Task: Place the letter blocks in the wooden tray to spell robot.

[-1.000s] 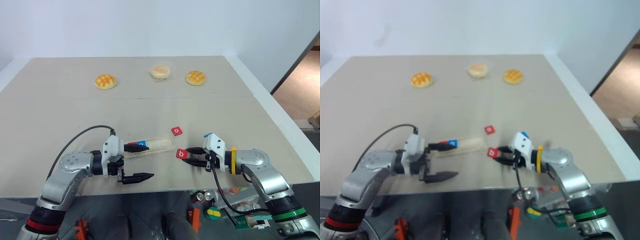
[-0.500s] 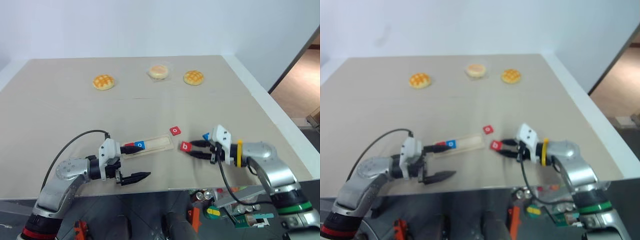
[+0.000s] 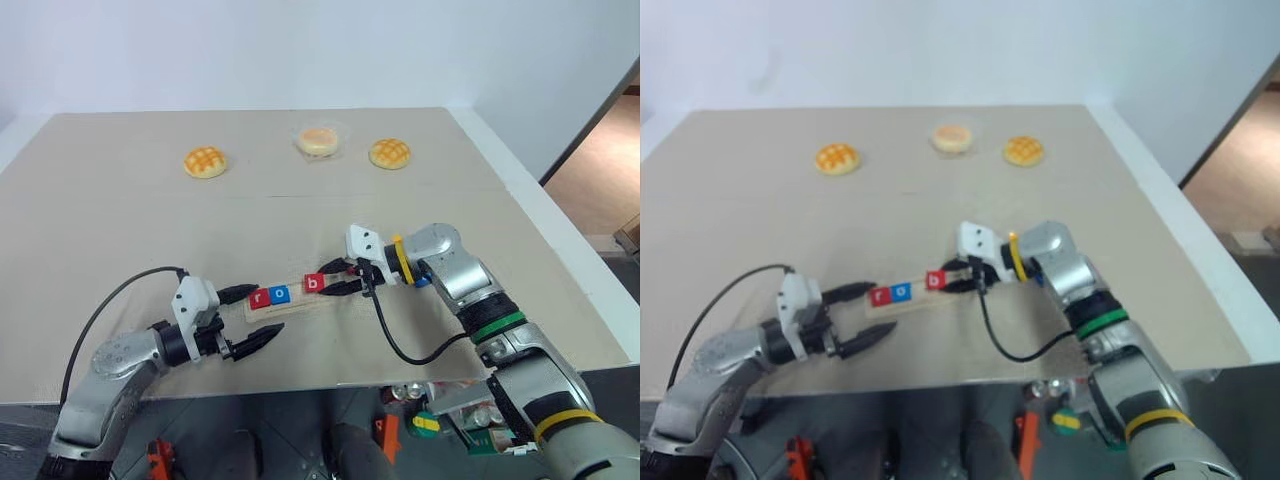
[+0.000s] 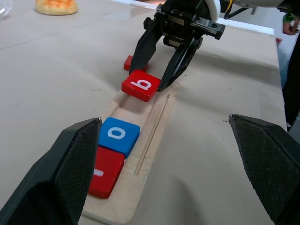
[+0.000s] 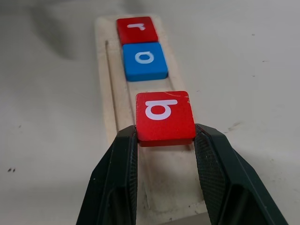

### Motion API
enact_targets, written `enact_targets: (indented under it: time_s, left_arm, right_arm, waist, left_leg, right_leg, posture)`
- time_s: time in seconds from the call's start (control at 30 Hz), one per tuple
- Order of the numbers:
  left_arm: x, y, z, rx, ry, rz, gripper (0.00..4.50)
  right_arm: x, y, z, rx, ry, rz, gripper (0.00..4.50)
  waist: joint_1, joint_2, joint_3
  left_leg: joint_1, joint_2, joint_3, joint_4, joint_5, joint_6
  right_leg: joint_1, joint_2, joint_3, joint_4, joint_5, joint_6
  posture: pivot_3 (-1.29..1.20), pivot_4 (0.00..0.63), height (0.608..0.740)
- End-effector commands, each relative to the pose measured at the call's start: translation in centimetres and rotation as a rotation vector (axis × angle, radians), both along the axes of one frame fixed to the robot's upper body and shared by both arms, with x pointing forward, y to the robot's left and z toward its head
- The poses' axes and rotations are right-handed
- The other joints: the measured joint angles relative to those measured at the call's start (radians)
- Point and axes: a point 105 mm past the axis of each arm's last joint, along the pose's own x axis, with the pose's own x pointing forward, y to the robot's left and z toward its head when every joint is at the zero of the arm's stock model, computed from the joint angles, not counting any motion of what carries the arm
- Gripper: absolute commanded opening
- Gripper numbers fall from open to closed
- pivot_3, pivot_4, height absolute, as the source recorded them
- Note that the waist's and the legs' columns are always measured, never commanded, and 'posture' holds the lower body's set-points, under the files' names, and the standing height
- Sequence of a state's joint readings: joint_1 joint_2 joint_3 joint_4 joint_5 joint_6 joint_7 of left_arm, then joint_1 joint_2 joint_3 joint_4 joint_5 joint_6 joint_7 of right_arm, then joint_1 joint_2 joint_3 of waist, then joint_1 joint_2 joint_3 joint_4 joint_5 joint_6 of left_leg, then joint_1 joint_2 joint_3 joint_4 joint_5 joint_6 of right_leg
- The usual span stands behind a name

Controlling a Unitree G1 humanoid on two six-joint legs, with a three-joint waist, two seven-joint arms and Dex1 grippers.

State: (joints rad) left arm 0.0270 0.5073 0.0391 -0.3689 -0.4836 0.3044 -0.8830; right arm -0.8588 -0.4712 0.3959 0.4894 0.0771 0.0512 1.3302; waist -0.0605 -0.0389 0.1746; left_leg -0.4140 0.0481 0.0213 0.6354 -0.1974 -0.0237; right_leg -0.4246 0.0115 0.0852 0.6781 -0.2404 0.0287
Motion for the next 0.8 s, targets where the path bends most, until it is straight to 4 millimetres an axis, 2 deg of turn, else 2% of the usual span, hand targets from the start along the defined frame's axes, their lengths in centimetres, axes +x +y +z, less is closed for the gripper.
enact_targets:
  time_s: [0.03,0.3,0.7,0.73,0.8]
  left_arm:
    - [-0.6,-0.3,1.1,-0.010,-0.038,-0.008,4.50]
    - [-0.7,-0.5,1.3,-0.016,-0.045,0.003,4.50]
    - [-0.7,-1.0,1.4,-0.015,-0.053,0.002,4.50]
    - [-0.7,-1.0,1.4,-0.014,-0.054,0.002,4.50]
    - [-0.7,-1.0,1.3,-0.012,-0.055,0.003,4.50]
  right_arm:
    - [0.2,0.9,1.0,-0.003,-0.033,0.057,1.16]
    - [0.4,2.7,1.0,0.016,-0.020,0.082,1.16]
    - [0.9,3.4,0.0,0.001,-0.001,0.093,1.16]
    - [0.9,3.4,0.0,0.001,-0.002,0.094,1.66]
    - [0.9,3.5,0.0,0.002,-0.004,0.096,1.66]
  waist:
    - [0.001,0.000,0.000]
    - [0.000,0.000,0.000]
    - [-0.001,0.000,0.000]
    - [-0.001,0.000,0.000]
    - [-0.001,0.000,0.000]
  left_leg:
    - [0.000,0.000,0.000,0.000,0.000,0.000]
    - [0.004,0.001,0.000,0.000,0.000,0.000]
    - [0.004,0.001,0.001,0.000,0.000,0.000]
    - [0.004,0.001,0.001,0.000,0.000,0.000]
    - [0.004,0.001,0.001,0.000,0.000,0.000]
  right_leg:
    - [0.000,0.000,0.000,0.000,0.000,0.000]
    - [0.001,0.001,0.000,0.003,0.000,-0.002]
    - [0.001,0.001,0.000,0.002,-0.001,-0.003]
    - [0.001,0.001,0.000,0.002,0.000,-0.003]
    - [0.001,0.001,0.000,0.002,-0.001,-0.003]
  posture:
    - [0.00,0.150,0.739]
    - [0.00,0.150,0.739]
    - [0.00,0.150,0.739]
    - [0.00,0.150,0.739]
    - [0.00,0.150,0.739]
